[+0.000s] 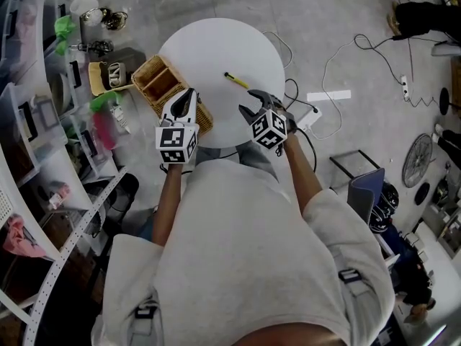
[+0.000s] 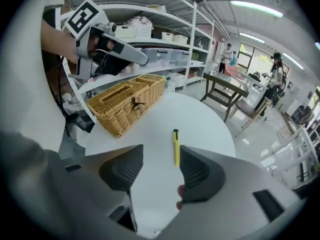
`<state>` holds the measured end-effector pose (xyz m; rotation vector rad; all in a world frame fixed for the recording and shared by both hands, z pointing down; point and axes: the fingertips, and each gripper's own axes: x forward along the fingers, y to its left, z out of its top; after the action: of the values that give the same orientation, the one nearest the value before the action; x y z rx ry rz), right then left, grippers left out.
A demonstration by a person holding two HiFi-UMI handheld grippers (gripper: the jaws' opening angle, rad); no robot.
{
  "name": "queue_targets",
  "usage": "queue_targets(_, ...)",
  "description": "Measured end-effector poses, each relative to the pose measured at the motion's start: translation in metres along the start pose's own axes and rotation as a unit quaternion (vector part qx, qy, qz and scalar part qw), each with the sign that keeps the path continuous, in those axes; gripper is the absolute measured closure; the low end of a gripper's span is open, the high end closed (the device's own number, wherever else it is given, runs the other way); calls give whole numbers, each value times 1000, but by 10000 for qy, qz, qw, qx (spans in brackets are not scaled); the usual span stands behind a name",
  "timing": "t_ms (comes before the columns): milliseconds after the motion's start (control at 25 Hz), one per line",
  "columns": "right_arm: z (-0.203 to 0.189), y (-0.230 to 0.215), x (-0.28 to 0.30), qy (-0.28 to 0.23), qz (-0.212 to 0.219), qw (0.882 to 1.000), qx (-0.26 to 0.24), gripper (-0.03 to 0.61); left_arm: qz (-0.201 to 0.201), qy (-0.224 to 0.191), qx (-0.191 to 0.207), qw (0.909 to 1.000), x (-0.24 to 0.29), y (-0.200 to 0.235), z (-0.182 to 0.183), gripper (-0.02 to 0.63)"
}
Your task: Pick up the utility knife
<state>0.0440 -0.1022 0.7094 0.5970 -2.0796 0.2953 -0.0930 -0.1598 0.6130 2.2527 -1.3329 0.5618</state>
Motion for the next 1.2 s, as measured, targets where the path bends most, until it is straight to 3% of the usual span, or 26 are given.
queue_targets(40, -2, 1, 2, 19, 70, 9999, 82, 347, 3, 6, -7, 10000, 0, 0, -1, 591)
queue_targets(440, -28, -2, 25, 484, 327, 9979, 280, 272, 64, 69, -32, 10000, -3, 8, -4, 591)
queue_targets(720, -27, -18, 45, 597, 249, 9974, 308, 273, 95, 79, -87, 9999, -4, 11, -6, 591)
queue_targets(1200, -18, -30, 84, 818, 486, 9946, 420, 273, 127, 156, -143, 9997, -9, 11, -13, 591)
